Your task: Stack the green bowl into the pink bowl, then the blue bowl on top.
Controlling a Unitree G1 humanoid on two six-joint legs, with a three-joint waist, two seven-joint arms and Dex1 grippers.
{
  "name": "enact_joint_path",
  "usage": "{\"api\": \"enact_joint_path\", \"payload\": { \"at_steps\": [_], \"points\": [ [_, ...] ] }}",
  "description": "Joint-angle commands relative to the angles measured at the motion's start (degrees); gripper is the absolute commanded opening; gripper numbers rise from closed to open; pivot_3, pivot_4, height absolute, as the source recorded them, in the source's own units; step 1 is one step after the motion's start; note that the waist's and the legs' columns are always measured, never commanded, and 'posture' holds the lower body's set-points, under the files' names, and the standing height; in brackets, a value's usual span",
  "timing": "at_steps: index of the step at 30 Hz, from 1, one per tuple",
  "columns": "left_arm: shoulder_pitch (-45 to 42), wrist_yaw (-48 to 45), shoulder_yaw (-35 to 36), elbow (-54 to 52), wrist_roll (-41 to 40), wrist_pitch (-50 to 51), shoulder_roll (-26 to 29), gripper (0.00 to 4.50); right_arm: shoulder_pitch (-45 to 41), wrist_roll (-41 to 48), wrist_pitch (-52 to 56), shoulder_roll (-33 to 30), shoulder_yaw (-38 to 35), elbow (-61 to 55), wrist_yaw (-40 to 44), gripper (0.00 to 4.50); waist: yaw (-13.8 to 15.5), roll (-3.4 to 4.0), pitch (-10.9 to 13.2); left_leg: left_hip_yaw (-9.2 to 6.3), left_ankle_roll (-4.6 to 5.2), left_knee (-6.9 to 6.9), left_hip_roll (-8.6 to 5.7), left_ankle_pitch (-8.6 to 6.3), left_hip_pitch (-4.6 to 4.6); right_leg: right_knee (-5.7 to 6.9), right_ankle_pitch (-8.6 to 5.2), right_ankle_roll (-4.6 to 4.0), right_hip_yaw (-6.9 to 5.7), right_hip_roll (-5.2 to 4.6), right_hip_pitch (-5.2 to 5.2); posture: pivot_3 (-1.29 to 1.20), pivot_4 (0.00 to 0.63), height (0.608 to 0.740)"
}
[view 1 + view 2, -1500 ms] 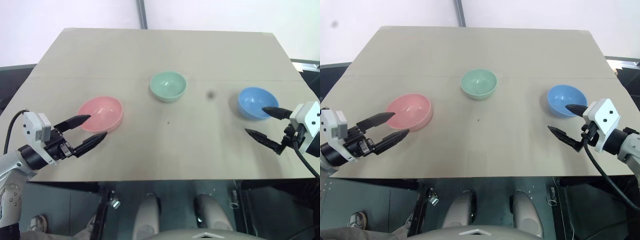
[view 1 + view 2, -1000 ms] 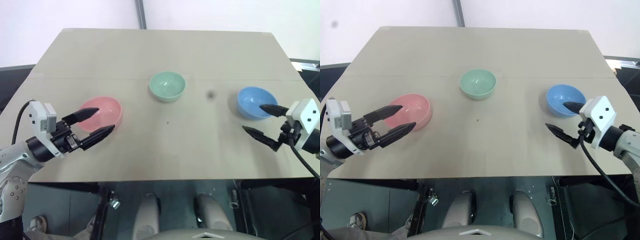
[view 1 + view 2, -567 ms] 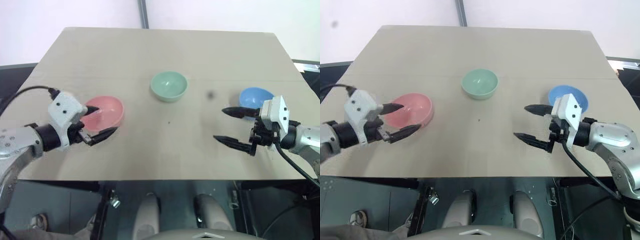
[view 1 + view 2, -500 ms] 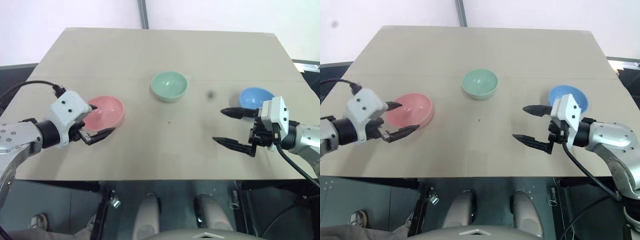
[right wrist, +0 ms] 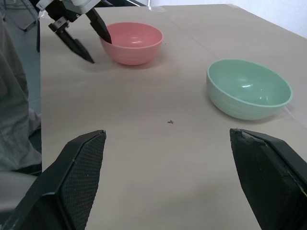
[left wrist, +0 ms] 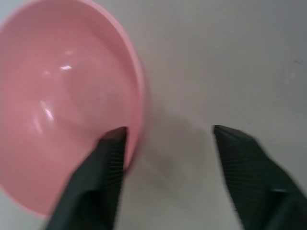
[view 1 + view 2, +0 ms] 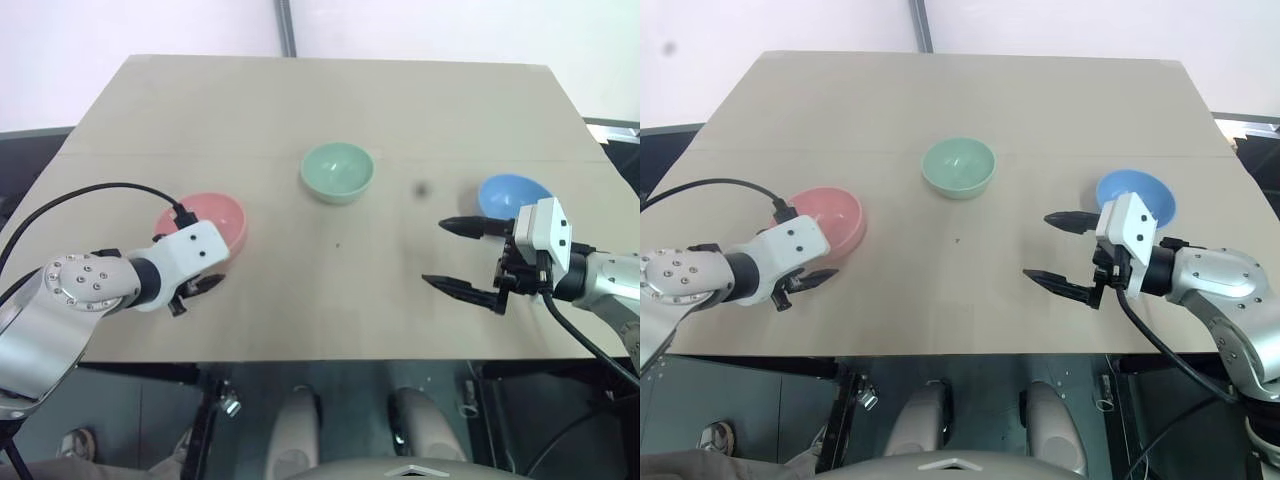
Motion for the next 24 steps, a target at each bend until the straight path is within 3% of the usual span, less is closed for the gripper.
{"api": "enact_joint_path", "payload": {
  "at_steps": [1, 2, 3, 9, 14, 24],
  "points": [
    [-1.2, -1.1, -0.4, 0.7, 2.0, -2.4, -0.2, 0.99, 0.4, -0.4, -1.4, 0.0, -1.3, -2.1, -1.1, 4.5, 0.0, 0.0, 0.0, 0.0, 0.0, 0.0, 0.0, 0.0, 0.0, 0.0, 0.0, 0.0, 0.0, 0.0, 0.0, 0.0, 0.15, 0.74],
    [-1.1, -2.2, -0.5, 0.9, 2.3, -4.8, -0.1, 0.5, 0.5, -0.5, -1.5, 0.1, -1.3, -2.2, -1.3, 4.5, -0.1, 0.0, 0.0, 0.0, 0.0, 0.0, 0.0, 0.0, 0.0, 0.0, 0.0, 0.0, 0.0, 0.0, 0.0, 0.0, 0.15, 0.74],
    [-1.1, -2.9, -0.5, 1.2, 2.5, -6.3, -0.3, 0.3, 0.6, -0.7, -1.6, 0.2, -1.3, -2.2, -1.6, 4.5, -0.1, 0.0, 0.0, 0.01, 0.0, 0.0, 0.0, 0.0, 0.01, 0.01, 0.0, 0.0, 0.0, 0.0, 0.0, 0.0, 0.15, 0.74],
    [-2.5, -11.3, -1.6, 0.4, 1.8, -20.6, -2.4, 0.3, 1.3, -1.2, -1.9, 0.3, -1.4, -2.5, -2.6, 4.5, 0.1, 0.0, 0.0, 0.01, 0.0, 0.01, 0.0, 0.0, -0.01, 0.0, 0.0, 0.0, 0.0, -0.01, 0.0, 0.0, 0.15, 0.74],
    [-7.9, -17.1, -7.2, 1.9, 3.2, -27.8, -5.0, 0.3, 2.6, -1.1, -1.6, -0.1, -2.6, -3.6, -3.5, 4.5, 0.3, -0.01, 0.0, 0.01, 0.0, 0.04, 0.0, 0.0, -0.01, 0.02, 0.01, 0.0, 0.01, 0.0, 0.01, 0.0, 0.15, 0.74],
    [-27.2, -22.9, -24.4, 15.5, 14.4, -39.2, -19.7, 0.3, 6.6, -0.4, -0.2, -1.2, -7.0, -7.1, -6.0, 4.5, 1.4, 0.0, 0.0, -0.03, 0.0, 0.26, -0.01, 0.0, -0.05, 0.09, 0.02, 0.02, -0.01, 0.03, 0.06, 0.0, 0.15, 0.74]
  ]
}}
